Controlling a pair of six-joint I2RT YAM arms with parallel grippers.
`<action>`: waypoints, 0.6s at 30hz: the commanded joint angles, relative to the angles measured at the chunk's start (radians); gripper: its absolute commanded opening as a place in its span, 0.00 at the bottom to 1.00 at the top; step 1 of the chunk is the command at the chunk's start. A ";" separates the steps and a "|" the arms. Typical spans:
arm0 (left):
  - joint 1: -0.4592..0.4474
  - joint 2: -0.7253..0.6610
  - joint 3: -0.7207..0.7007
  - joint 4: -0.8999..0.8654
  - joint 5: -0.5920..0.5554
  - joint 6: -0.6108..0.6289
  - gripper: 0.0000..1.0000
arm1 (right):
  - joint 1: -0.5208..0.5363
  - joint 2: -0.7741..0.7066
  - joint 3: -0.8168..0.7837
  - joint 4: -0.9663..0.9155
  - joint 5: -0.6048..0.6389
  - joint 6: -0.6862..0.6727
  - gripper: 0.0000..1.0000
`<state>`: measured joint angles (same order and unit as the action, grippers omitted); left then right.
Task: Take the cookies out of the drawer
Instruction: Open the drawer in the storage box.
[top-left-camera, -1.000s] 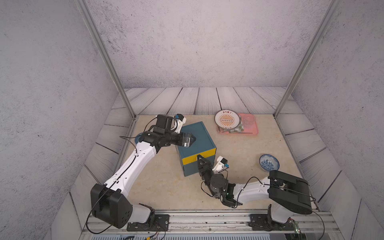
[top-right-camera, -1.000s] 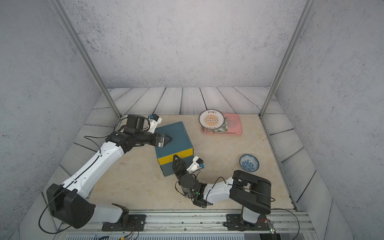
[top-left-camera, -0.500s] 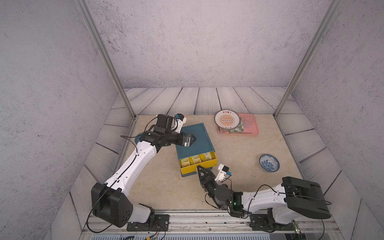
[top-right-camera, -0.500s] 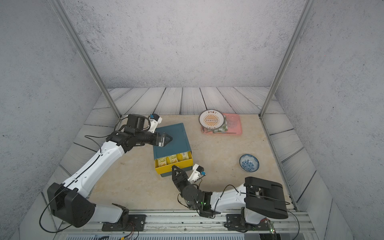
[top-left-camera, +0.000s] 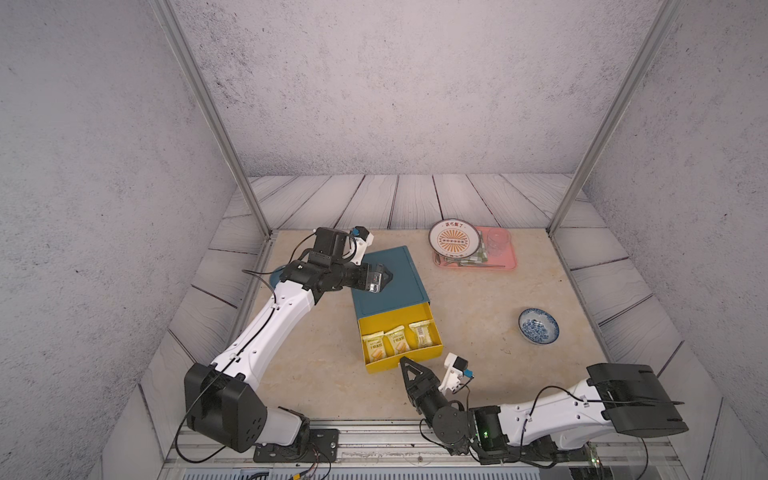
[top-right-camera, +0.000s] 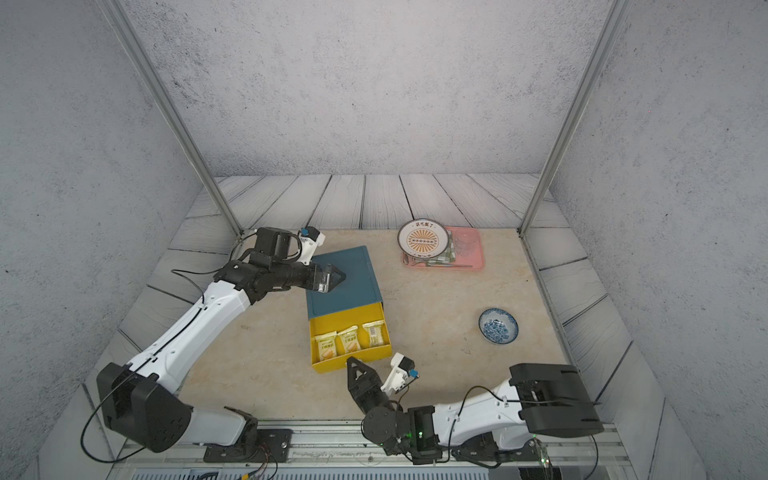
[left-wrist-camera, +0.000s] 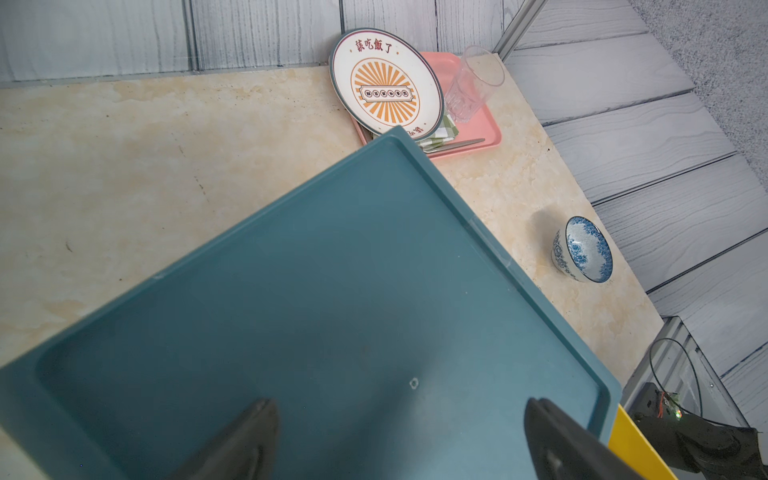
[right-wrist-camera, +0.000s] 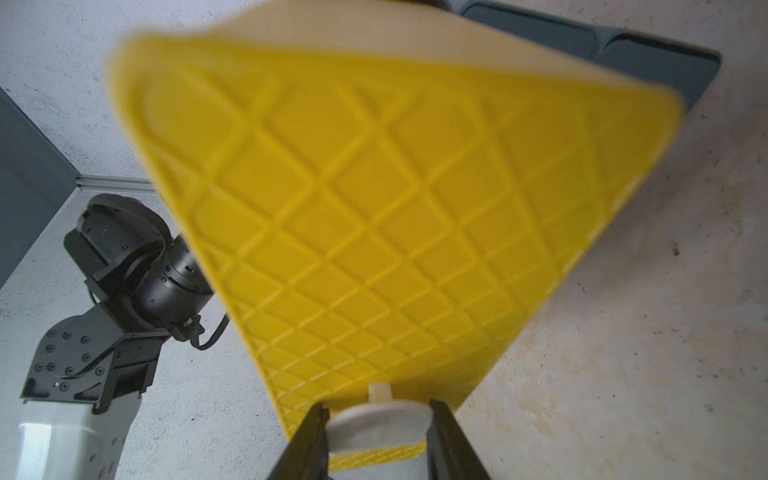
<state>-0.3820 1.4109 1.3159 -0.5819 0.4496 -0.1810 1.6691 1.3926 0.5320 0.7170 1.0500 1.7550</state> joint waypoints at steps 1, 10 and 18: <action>0.003 0.061 -0.045 -0.193 -0.030 -0.030 0.99 | 0.035 0.034 0.008 -0.064 0.038 0.048 0.19; 0.003 0.059 -0.048 -0.199 -0.033 -0.034 0.99 | 0.066 0.033 0.029 -0.152 0.073 0.119 0.20; 0.003 0.054 -0.041 -0.206 -0.024 -0.052 0.98 | 0.069 0.032 0.039 -0.197 0.096 0.151 0.47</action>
<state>-0.3817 1.4117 1.3178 -0.5823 0.4492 -0.1860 1.7203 1.4170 0.5674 0.6106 1.1458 1.8900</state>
